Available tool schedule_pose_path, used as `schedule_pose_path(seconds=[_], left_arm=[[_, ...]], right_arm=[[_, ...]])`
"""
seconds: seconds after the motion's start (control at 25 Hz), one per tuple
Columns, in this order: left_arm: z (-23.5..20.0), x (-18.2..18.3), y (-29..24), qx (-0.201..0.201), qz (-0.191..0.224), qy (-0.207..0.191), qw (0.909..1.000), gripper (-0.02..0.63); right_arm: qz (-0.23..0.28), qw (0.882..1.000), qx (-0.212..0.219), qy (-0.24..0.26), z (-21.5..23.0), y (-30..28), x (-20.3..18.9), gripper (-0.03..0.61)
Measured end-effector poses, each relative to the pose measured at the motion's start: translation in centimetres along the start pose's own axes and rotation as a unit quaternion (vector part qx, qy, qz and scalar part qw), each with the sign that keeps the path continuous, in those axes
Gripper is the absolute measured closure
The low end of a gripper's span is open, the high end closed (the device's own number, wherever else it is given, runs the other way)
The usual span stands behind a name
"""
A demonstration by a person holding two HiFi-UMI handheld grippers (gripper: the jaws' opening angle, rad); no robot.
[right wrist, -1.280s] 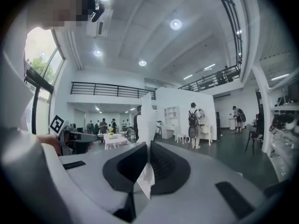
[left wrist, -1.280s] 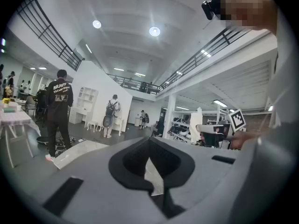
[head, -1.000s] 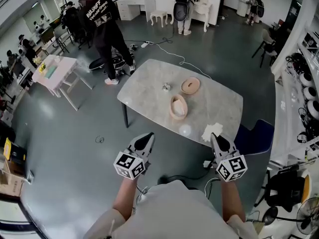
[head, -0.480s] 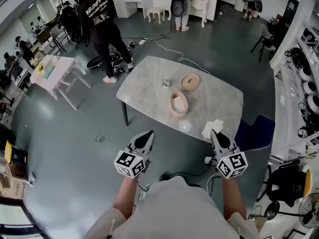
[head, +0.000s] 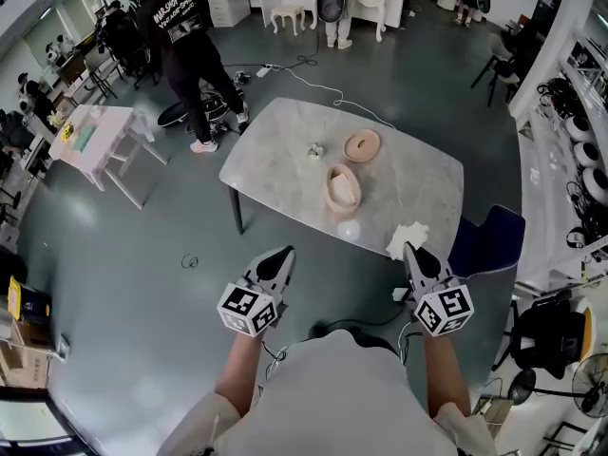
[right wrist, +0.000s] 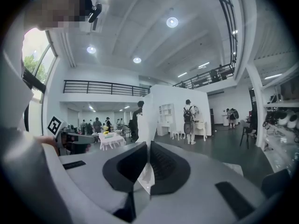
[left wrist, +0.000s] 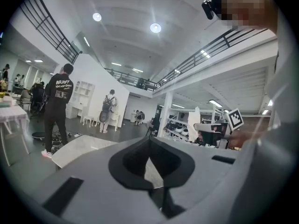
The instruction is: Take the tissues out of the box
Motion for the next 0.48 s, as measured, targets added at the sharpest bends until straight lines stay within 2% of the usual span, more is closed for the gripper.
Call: schedule_pose_path(seconds=[0.48], left_arm=[[-1.5, -0.7, 0.2, -0.005, -0.009, 0.006, 0.9999, 0.606]], right_arm=[[-0.010, 1.000, -0.007, -0.001, -0.6, -1.1, -0.9, 0.540]])
Point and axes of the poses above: the fingertips, and each gripper's own axes: y backward along the fingers, z to its right, x out of its top, the point moved 1 cm from there along y, backward along the fingers, and after that the axes turned 7 degrees about -y, right-handed, at the moved point
